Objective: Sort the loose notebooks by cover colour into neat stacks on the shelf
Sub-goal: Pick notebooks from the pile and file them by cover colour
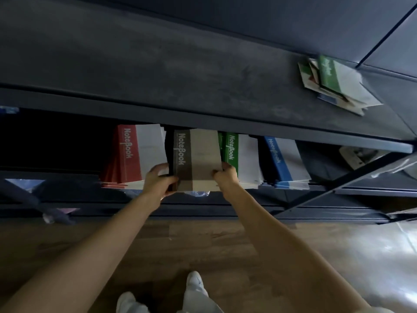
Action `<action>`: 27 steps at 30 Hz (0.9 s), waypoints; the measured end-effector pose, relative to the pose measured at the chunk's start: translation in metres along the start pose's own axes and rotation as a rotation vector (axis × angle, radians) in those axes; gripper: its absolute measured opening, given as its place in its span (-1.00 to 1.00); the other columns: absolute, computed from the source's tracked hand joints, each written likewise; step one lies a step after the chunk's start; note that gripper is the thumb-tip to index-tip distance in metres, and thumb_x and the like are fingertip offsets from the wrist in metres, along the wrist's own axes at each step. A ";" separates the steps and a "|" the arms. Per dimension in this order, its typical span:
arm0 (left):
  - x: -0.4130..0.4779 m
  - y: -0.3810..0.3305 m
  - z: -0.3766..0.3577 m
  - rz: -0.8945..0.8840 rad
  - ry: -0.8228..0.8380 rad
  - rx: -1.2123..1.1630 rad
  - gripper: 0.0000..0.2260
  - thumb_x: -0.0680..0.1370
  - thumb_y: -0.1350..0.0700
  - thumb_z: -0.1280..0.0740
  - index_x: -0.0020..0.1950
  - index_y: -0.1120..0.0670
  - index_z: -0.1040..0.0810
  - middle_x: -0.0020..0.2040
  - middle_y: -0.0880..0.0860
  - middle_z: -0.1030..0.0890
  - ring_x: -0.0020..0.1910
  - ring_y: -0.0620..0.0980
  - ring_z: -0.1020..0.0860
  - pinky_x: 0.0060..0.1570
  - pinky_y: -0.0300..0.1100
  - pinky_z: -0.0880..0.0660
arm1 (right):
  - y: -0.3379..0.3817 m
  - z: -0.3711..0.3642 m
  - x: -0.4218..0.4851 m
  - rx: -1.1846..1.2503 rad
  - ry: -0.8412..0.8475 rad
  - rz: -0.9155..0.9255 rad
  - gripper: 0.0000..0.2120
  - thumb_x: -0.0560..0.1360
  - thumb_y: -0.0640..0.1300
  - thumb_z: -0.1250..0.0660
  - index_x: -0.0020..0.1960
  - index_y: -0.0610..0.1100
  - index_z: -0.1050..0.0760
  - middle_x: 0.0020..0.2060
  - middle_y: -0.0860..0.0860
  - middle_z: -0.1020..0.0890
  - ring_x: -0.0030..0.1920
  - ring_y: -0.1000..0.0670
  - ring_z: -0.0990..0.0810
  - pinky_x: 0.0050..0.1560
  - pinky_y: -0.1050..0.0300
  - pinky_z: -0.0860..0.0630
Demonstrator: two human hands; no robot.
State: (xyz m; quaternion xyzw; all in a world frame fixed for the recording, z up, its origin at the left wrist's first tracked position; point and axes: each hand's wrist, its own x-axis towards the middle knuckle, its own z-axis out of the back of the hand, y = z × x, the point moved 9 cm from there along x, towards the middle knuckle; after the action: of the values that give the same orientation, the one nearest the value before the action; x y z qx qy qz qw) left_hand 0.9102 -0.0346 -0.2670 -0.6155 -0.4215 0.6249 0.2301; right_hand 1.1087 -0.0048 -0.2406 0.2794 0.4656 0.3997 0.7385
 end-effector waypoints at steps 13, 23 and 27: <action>0.049 -0.019 -0.060 -0.273 -0.363 0.954 -0.52 0.52 0.30 -0.24 0.42 0.03 -0.33 0.33 0.22 -0.40 0.24 0.25 -0.42 0.15 0.02 -0.40 | -0.035 0.053 0.072 -0.719 0.122 0.149 -0.56 0.58 -0.13 -0.18 0.43 -0.11 -0.20 0.25 -0.17 -0.44 0.23 -0.20 -0.44 0.20 -0.04 -0.45; 0.053 0.035 -0.114 -0.293 -0.220 1.649 -0.51 0.60 -0.09 -0.08 0.48 -0.16 0.04 0.48 0.17 0.13 0.47 0.27 0.08 0.36 0.14 -0.16 | -0.046 0.058 0.084 -1.108 0.095 0.370 -0.48 0.58 0.13 -0.10 0.48 0.05 -0.09 0.41 -0.10 -0.19 0.42 -0.18 -0.13 0.37 -0.22 -0.17; 0.056 0.042 -0.115 -0.322 -0.232 1.662 -0.54 0.60 -0.12 -0.06 0.46 -0.16 0.01 0.47 0.21 0.07 0.46 0.33 0.03 0.31 0.19 -0.22 | -0.053 0.048 0.087 -1.140 0.142 0.409 -0.48 0.58 0.17 -0.08 0.48 0.07 -0.09 0.45 -0.08 -0.13 0.46 -0.16 -0.07 0.41 -0.30 -0.08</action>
State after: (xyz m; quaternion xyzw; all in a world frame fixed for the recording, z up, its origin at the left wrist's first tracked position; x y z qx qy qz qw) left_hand 1.0228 0.0158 -0.3199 -0.1117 0.0707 0.7499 0.6482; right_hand 1.1916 0.0392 -0.3032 -0.1037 0.1634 0.7374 0.6472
